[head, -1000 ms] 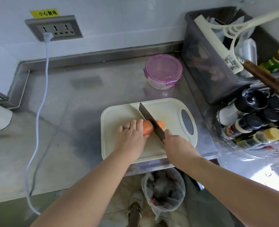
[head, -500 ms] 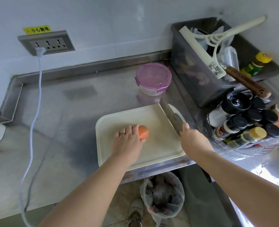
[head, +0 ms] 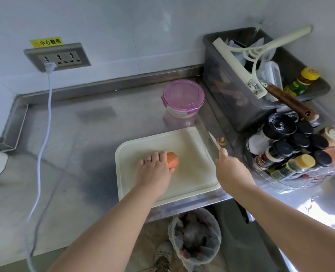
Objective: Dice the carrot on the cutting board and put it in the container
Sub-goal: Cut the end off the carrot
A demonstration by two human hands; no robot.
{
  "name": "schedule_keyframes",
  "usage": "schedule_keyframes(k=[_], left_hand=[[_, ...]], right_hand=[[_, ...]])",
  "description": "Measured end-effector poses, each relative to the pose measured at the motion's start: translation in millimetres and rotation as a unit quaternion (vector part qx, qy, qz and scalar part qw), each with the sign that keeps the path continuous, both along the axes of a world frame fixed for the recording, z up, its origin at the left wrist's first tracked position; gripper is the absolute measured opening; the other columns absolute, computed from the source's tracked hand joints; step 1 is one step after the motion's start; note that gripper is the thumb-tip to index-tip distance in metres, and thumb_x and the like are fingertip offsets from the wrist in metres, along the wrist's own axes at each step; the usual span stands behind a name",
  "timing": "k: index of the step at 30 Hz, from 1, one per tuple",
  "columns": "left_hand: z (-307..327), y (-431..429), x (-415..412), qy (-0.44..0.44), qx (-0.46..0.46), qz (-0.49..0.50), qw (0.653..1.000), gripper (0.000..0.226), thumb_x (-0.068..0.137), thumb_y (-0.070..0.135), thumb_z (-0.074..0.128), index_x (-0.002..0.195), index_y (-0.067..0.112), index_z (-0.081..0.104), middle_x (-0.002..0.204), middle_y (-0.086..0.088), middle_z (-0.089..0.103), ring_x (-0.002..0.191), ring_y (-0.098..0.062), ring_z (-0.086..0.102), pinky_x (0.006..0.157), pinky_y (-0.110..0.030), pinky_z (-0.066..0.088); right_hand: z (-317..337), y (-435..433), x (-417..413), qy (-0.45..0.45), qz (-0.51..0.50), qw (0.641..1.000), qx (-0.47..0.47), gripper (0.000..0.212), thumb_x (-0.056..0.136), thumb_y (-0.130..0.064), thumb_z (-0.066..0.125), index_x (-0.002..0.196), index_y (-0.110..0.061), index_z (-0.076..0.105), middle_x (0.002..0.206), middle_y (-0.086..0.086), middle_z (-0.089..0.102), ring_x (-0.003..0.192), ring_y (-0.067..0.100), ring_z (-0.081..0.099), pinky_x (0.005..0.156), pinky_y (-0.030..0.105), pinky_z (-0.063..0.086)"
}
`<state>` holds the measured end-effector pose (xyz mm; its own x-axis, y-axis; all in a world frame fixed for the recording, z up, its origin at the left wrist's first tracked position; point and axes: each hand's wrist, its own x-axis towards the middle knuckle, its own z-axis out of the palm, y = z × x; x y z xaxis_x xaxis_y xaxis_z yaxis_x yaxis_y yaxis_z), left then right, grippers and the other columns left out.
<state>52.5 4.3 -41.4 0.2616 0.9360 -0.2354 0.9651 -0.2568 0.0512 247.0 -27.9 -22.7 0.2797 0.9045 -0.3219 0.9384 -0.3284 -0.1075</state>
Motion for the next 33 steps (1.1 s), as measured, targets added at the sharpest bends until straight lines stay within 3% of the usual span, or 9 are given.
schedule_keyframes(k=[7, 9, 12, 14, 17, 20, 24, 30, 33], left_hand=[[-1, -5, -6, -0.003, -0.010, 0.011, 1.000, 0.058, 0.099, 0.042, 0.038, 0.146, 0.015, 0.019, 0.136, -0.009, 0.041, 0.120, -0.028, 0.046, 0.096, -0.039, 0.032], [-1, -7, -10, -0.004, -0.010, 0.012, 1.000, 0.057, 0.099, 0.042, 0.037, 0.146, 0.015, 0.019, 0.136, -0.009, 0.042, 0.120, -0.028, 0.047, 0.096, -0.039, 0.033], [-1, -10, -20, 0.002, -0.007, 0.018, 1.000, 0.057, 0.100, 0.043, 0.036, 0.146, 0.015, 0.018, 0.137, -0.008, 0.041, 0.120, -0.027, 0.046, 0.096, -0.038, 0.034], [-1, -14, -27, 0.000, -0.008, 0.025, 1.000, 0.057, 0.100, 0.043, 0.035, 0.146, 0.016, 0.017, 0.138, -0.008, 0.040, 0.121, -0.027, 0.046, 0.097, -0.038, 0.034], [-2, -15, -37, -0.009, -0.005, 0.024, 1.000, 0.057, 0.099, 0.044, 0.036, 0.146, 0.018, 0.017, 0.138, -0.007, 0.040, 0.122, -0.026, 0.045, 0.099, -0.037, 0.034], [-2, -10, -38, -0.043, 0.000, 0.020, 0.999, 0.056, 0.098, 0.046, 0.039, 0.146, 0.022, 0.021, 0.138, -0.004, 0.042, 0.122, -0.026, 0.046, 0.101, -0.036, 0.032], [-2, -2, -31, -0.120, 0.016, 0.042, 0.992, 0.055, 0.093, 0.042, 0.052, 0.141, 0.026, 0.029, 0.136, -0.001, 0.043, 0.120, -0.025, 0.047, 0.099, -0.036, 0.034], [-4, 1, -31, -0.132, 0.020, 0.006, 0.991, 0.056, 0.087, 0.039, 0.063, 0.135, 0.033, 0.036, 0.132, 0.003, 0.042, 0.118, -0.026, 0.047, 0.100, -0.036, 0.036], [-1, 0, -39, -0.152, -0.006, 0.009, 0.988, 0.056, 0.087, 0.044, 0.061, 0.136, 0.035, 0.036, 0.133, 0.004, 0.044, 0.118, -0.023, 0.050, 0.101, -0.035, 0.036]], right_hand=[[-6, -10, -18, -0.063, 0.060, 0.995, -0.056, 0.037, 0.099, -0.007, 0.043, 0.133, -0.005, 0.027, 0.105, 0.009, 0.063, 0.094, 0.023, 0.068, 0.058, 0.025, 0.042], [-5, -10, -18, -0.040, 0.049, 0.996, -0.059, 0.041, 0.095, -0.002, 0.045, 0.133, -0.004, 0.027, 0.095, 0.008, 0.056, 0.091, 0.021, 0.067, 0.056, 0.023, 0.042], [-4, -9, -22, 0.010, 0.045, 0.998, -0.049, 0.026, 0.097, -0.007, 0.036, 0.124, -0.007, 0.037, 0.073, 0.001, 0.038, 0.087, 0.028, 0.062, 0.060, 0.029, 0.043], [-1, -11, -29, 0.021, 0.038, 0.998, -0.046, 0.022, 0.099, -0.010, 0.033, 0.120, -0.010, 0.038, 0.077, 0.002, 0.042, 0.092, 0.031, 0.063, 0.062, 0.033, 0.043], [-4, -12, -32, 0.034, 0.038, 0.998, -0.042, 0.031, 0.097, -0.005, 0.040, 0.127, -0.007, 0.033, 0.076, 0.000, 0.041, 0.091, 0.025, 0.066, 0.051, 0.024, 0.039], [2, -8, -26, 0.064, 0.032, 0.996, -0.044, 0.023, 0.101, -0.014, 0.032, 0.122, -0.008, 0.040, 0.068, 0.003, 0.031, 0.092, 0.031, 0.062, 0.070, 0.033, 0.046], [13, -2, -26, 0.106, 0.043, 0.993, 0.011, 0.025, 0.102, -0.022, 0.029, 0.119, -0.007, 0.042, 0.069, 0.003, 0.036, 0.087, 0.034, 0.060, 0.074, 0.040, 0.048], [7, 6, -44, 0.123, 0.027, 0.992, 0.002, 0.023, 0.102, -0.012, 0.030, 0.121, -0.006, 0.040, 0.074, 0.000, 0.034, 0.055, 0.014, 0.040, 0.047, 0.024, 0.034], [4, 5, -47, 0.111, 0.047, 0.992, -0.027, 0.024, 0.103, -0.019, 0.028, 0.120, -0.009, 0.040, 0.075, 0.002, 0.038, 0.075, 0.026, 0.053, 0.065, 0.032, 0.042]])
